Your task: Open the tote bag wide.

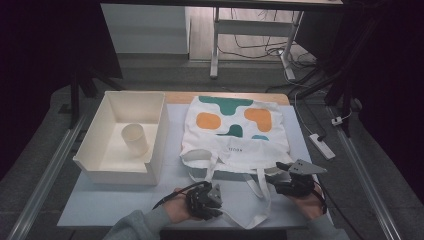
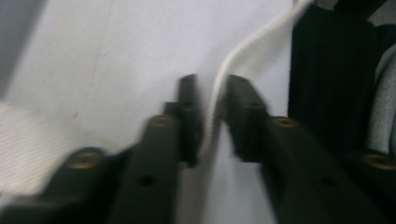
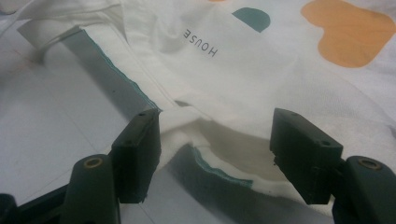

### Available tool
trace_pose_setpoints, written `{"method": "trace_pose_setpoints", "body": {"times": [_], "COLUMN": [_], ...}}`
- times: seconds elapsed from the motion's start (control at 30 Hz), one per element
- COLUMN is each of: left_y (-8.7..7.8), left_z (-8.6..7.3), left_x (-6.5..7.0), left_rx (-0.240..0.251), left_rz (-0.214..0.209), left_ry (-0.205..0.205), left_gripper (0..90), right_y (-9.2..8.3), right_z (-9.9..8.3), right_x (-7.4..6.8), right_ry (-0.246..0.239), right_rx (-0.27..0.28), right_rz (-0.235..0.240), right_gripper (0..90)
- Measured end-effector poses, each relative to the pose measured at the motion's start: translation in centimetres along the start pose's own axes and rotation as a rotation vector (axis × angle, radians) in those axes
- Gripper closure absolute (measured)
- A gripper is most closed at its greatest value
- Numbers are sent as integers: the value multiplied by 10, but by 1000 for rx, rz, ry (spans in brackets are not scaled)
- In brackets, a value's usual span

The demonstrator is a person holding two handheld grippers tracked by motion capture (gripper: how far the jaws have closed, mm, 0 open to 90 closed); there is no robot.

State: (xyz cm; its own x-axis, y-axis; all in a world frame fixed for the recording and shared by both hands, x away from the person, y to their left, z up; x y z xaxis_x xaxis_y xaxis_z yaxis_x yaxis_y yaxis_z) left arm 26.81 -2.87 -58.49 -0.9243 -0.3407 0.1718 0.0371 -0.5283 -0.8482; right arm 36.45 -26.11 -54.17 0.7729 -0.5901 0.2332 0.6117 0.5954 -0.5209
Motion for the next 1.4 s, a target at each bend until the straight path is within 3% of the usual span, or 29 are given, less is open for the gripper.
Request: {"method": "trace_pose_setpoints", "body": {"times": [0.07,0.27,0.37,0.53,0.67,0.8,1.13,1.4], "left_y": [-1,-4,-14,-38,-53,-62,-75,-83], "left_z": [-2,-1,4,14,20,22,35,45], "left_x": [-3,-3,-2,-9,-20,-30,-37,-53], "left_rx": [-2,17,69,171,239,289,378,430], "left_rz": [-23,-9,-56,-58,-14,-3,66,105], "left_ry": [-19,-26,-64,-109,-137,-181,-204,-234], "left_gripper": [852,867,867,867,867,867,866,865], "right_y": [0,-1,-1,-1,-1,-1,-3,-4], "right_z": [0,1,2,3,4,4,5,6], "right_x": [0,1,0,0,0,0,0,1], "right_ry": [1,0,-1,-2,-4,-8,-6,-10], "right_rx": [1,5,14,17,18,19,30,37], "right_rz": [-3,-2,-2,-2,-3,-3,-11,-17], "right_gripper": [337,336,336,336,336,336,336,336]}}
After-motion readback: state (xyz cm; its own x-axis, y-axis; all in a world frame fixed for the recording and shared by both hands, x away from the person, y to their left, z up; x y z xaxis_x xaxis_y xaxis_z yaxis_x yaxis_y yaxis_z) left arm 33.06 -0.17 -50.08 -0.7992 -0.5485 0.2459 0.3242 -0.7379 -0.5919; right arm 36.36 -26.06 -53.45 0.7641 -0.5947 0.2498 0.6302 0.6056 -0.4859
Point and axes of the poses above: each handheld gripper's, and its own axes: y roughly forward along the jaws, z roughly out of its top, x roughly to its right, the point moved 8 cm from there along y, roughly forward along the jaws, and after that the axes turned 10 degrees about -y, right-handed, at the moved point
